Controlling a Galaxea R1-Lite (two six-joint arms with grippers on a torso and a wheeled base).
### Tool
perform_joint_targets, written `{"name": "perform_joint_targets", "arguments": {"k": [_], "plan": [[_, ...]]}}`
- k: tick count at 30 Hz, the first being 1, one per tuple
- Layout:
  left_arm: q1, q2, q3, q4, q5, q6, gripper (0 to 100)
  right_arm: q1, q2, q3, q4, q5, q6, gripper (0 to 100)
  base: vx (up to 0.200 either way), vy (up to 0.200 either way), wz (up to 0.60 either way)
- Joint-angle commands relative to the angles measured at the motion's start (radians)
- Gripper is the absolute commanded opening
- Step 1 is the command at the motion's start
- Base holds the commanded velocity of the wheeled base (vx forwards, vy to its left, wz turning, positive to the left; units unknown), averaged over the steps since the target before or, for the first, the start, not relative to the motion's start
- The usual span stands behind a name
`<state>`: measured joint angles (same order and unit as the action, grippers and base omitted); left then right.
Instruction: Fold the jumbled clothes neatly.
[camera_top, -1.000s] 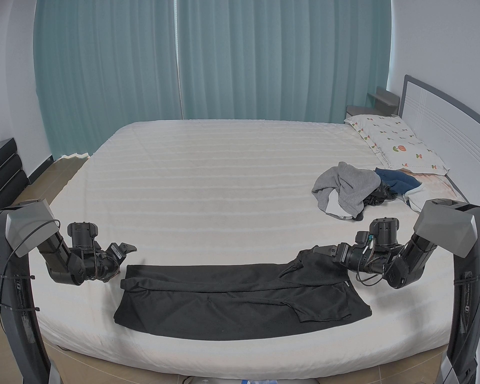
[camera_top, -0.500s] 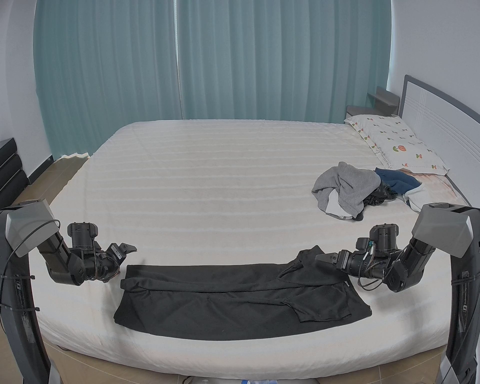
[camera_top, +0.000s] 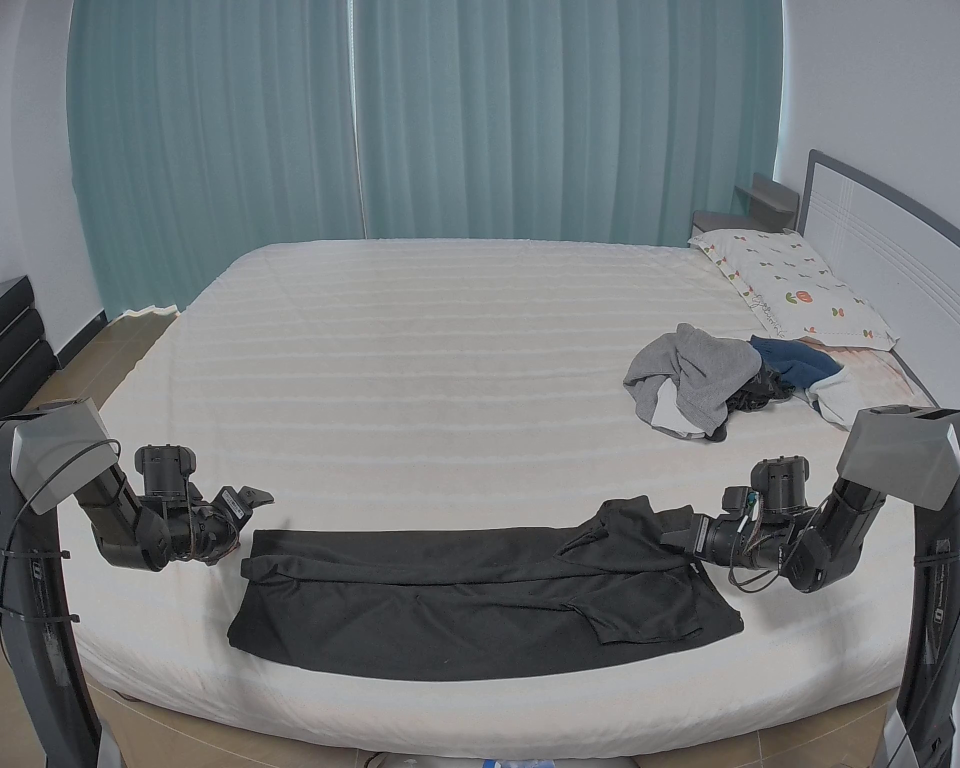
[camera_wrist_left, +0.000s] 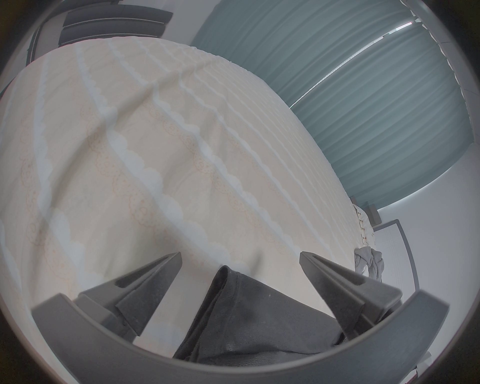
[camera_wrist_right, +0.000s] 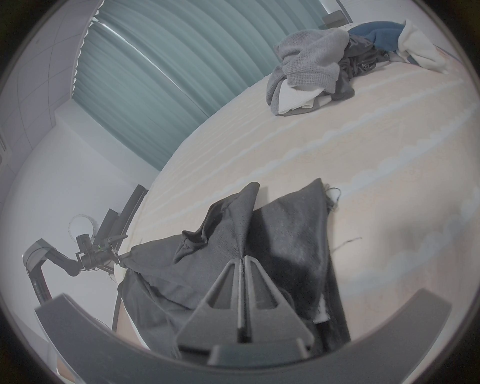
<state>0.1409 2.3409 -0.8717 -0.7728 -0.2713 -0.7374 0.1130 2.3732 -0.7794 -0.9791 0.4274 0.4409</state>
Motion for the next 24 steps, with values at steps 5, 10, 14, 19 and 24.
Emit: {"name": "perform_joint_targets", "arguments": {"k": [5,10,14,19,24], "plan": [[0.0,0.003,0.0,0.0,0.0,0.001,100,-0.029,-0.077,0.066,0.0,0.001,-0.053,0,0.0,0.0,0.0],[0.0,0.003,-0.001,0.0,0.0,0.001,100,-0.053,-0.097,0.077,0.0,0.007,-0.059,0,0.0,0.0,0.0],[0.0,0.003,-0.003,0.0,0.0,0.001,100,-0.059,-0.104,0.088,0.01,0.025,-0.074,0,0.0,0.0,0.0],[0.0,0.003,-0.001,0.0,0.0,0.001,100,-0.061,-0.094,0.111,0.033,0.025,-0.168,0,0.0,0.0,0.0],[0.0,0.003,-0.001,0.0,0.0,0.001,100,-0.064,-0.08,0.115,0.039,0.025,-0.211,0,0.0,0.0,0.0]]}}
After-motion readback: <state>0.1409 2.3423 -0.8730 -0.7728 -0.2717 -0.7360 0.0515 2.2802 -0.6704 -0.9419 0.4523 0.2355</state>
